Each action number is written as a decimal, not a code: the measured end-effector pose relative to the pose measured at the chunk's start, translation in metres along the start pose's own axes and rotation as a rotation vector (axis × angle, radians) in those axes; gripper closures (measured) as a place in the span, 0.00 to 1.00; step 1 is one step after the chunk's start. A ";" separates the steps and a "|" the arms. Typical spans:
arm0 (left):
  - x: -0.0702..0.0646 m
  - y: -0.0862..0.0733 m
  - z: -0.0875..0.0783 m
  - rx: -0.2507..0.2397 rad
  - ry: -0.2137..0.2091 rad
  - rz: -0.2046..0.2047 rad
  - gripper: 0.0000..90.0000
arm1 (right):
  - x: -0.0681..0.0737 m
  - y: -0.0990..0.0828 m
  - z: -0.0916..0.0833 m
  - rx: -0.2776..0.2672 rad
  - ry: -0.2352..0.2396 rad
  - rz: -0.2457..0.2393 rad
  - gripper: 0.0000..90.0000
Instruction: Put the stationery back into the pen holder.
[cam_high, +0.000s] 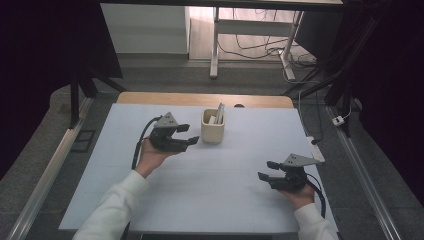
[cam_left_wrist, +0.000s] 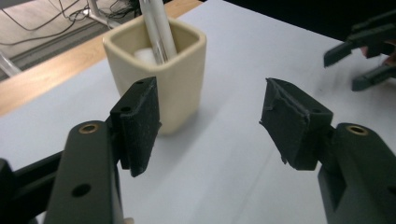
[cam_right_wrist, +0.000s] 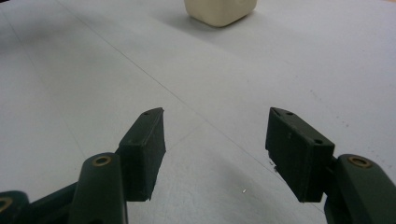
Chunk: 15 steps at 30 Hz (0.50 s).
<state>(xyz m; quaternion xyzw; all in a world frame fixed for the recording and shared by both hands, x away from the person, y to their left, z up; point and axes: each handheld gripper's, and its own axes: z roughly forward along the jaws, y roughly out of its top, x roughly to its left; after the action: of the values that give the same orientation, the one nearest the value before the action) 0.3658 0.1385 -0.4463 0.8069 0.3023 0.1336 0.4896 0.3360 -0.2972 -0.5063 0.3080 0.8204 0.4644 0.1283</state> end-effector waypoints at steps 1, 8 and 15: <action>-0.001 -0.004 -0.005 0.002 0.001 -0.003 0.40 | 0.000 0.000 0.000 0.002 -0.003 0.000 0.41; -0.008 -0.031 -0.038 0.024 0.037 0.003 0.40 | 0.001 0.000 -0.002 0.000 -0.013 -0.006 0.41; -0.020 -0.060 -0.059 0.055 0.060 0.009 0.39 | 0.000 0.000 -0.005 -0.011 -0.014 -0.002 0.41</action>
<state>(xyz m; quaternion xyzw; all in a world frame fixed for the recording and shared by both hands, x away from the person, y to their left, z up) 0.2989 0.1886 -0.4687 0.8170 0.3166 0.1518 0.4574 0.3339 -0.3008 -0.5041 0.3100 0.8170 0.4667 0.1363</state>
